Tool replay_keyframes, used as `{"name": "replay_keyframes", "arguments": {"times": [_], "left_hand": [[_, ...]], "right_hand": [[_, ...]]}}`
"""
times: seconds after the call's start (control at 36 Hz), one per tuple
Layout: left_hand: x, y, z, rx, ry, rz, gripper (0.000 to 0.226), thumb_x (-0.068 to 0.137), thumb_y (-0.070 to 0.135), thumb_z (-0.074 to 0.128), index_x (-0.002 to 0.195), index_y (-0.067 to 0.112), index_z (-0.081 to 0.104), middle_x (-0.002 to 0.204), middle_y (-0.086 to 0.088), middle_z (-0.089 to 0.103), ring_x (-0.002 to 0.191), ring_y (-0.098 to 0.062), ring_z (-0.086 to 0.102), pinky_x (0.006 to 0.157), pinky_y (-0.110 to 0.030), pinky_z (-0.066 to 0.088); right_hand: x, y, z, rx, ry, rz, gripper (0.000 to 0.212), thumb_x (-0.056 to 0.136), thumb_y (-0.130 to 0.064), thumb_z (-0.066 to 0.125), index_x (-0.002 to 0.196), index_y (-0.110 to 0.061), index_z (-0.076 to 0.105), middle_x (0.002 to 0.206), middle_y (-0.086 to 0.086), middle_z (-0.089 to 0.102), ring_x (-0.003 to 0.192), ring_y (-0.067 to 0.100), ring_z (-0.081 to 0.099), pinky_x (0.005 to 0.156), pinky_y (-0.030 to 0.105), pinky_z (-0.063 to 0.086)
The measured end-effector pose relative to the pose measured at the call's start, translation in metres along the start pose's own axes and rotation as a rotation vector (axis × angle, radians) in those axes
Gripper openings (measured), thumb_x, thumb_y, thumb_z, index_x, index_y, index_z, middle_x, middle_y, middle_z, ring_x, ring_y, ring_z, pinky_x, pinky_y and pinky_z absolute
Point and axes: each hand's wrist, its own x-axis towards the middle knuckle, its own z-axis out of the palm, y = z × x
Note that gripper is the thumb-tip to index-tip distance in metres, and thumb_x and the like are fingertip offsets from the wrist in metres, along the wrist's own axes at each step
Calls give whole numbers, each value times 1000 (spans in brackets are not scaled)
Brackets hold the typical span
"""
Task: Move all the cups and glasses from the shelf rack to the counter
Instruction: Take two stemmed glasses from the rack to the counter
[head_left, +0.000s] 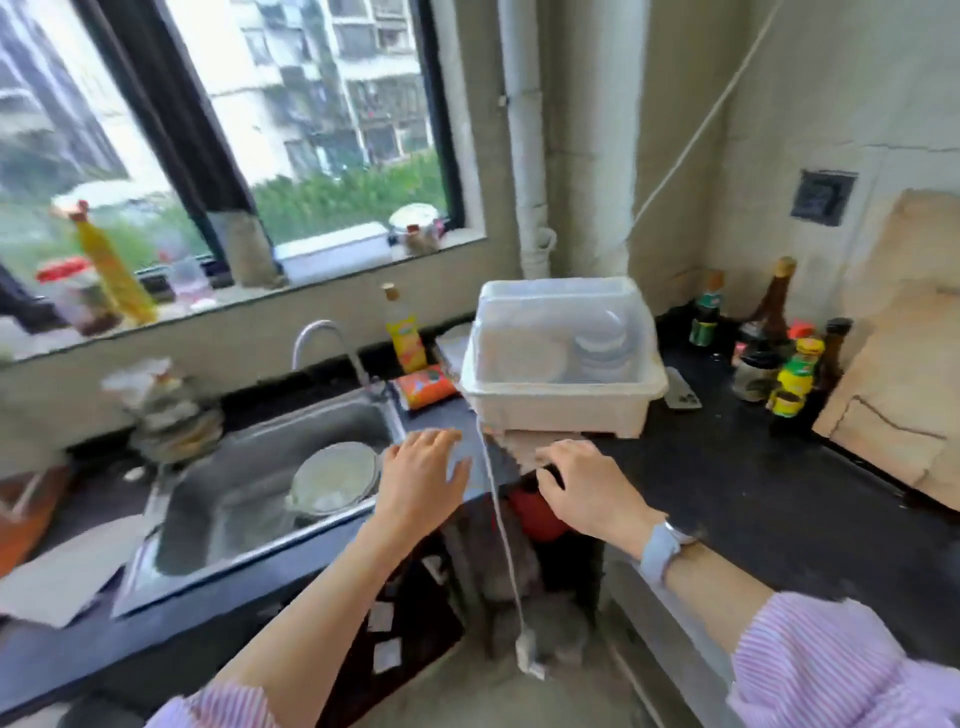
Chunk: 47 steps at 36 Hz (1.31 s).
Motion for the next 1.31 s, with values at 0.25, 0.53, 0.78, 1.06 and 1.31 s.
{"name": "replay_keyframes", "arguments": {"times": [0.25,0.53,0.78,1.06,1.31], "left_hand": [[-136,-206,-133,80,205,-446,38,88,29,55,120,10,58,121,-11,64,114,-28,56,95,-38,41],[-256,-340,-202,142,316,-876,37,88,29,53,122,14,56,123,-9,60,115,-27,52,96,-38,42],[-256,-485,-247,105,384,-1046,34,90,26,52,120,11,56,122,-11,60,112,-28,55,97,-41,45],[-211,-632,-261,-4,408,-1083,34,91,24,50,122,11,53,122,-11,59,115,-27,52,101,-43,42],[-191,-745,-249,-104,431,-1038,35,92,25,49,126,13,50,125,-7,57,111,-19,52,88,-23,36]], "right_hand": [[55,-246,107,5,-210,-482,36,92,-26,42,124,-16,55,130,7,56,122,25,46,104,37,35],[69,-435,214,106,-402,-799,35,92,-23,41,122,-16,57,130,5,56,120,25,48,100,38,40],[146,-572,309,205,-521,-879,38,92,-26,39,125,-15,53,129,9,56,121,27,49,103,39,39],[235,-671,385,322,-557,-777,41,93,-24,42,132,-13,45,135,8,53,125,23,49,107,38,40],[285,-727,446,334,-564,-669,43,94,-26,41,136,-16,40,136,7,52,125,21,49,105,37,42]]}}
